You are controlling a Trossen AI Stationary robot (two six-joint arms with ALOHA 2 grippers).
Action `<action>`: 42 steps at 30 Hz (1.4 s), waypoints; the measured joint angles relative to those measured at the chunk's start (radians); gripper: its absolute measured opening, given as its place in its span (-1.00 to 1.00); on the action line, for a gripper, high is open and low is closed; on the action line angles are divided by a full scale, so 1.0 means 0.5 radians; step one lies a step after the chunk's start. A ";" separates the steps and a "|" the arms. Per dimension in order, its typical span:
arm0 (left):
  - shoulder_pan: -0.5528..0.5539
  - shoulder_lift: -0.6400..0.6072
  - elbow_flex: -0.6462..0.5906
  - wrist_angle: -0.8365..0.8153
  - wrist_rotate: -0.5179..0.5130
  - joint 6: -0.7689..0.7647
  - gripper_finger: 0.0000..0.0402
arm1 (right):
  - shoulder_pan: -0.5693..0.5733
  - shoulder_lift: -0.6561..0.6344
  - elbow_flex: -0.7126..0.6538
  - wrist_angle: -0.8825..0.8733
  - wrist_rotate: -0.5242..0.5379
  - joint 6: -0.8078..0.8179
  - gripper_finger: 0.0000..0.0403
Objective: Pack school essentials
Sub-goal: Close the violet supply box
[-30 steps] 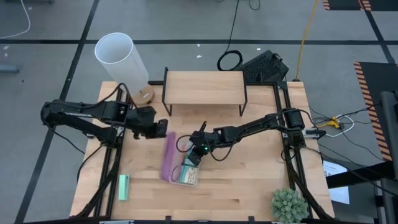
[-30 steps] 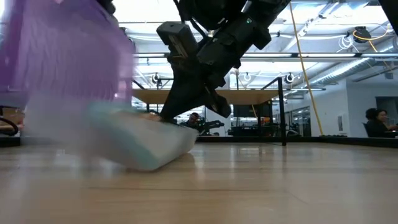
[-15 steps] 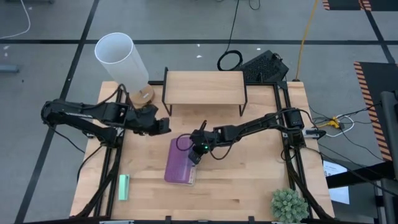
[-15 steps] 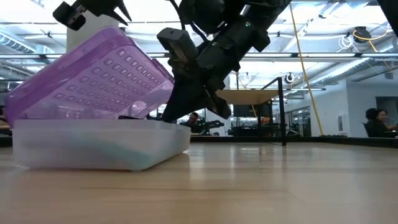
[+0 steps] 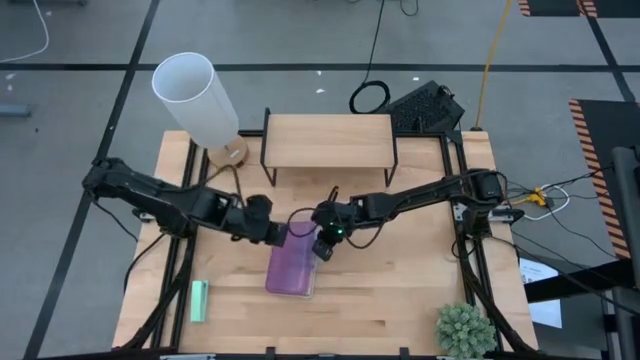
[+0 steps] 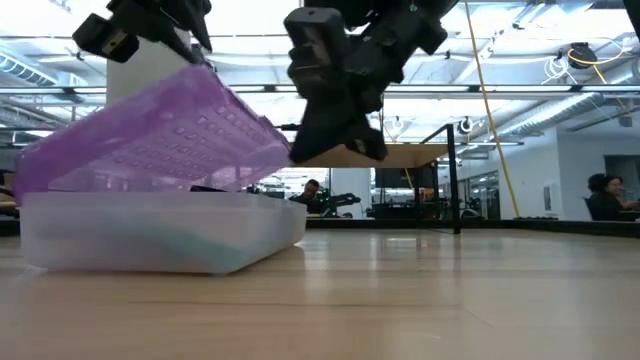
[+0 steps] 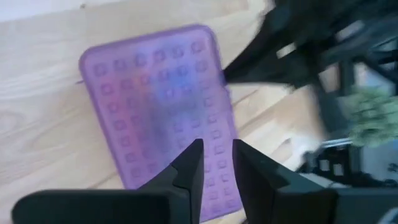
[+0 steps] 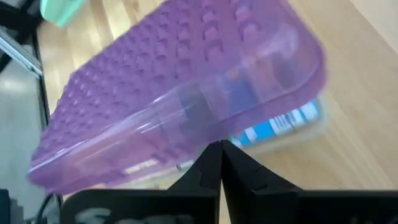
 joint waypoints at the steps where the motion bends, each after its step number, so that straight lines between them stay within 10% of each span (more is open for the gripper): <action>1: -0.018 0.029 0.000 -0.004 0.000 0.002 -0.55 | -0.002 -0.021 -0.001 -0.047 -0.004 -0.006 -1.00; 18: -0.210 0.367 0.000 0.660 0.153 0.443 -0.54 | 0.002 -0.481 -0.003 -0.776 -0.184 -0.283 -1.00; 25: -0.411 0.158 0.001 0.453 0.293 0.372 -0.54 | 0.043 -0.786 -0.004 -1.022 -0.307 -0.336 -1.00; 42: -0.643 0.378 -0.002 0.604 -0.106 0.395 -0.54 | 0.010 -0.539 -0.098 0.023 -0.254 0.483 -1.00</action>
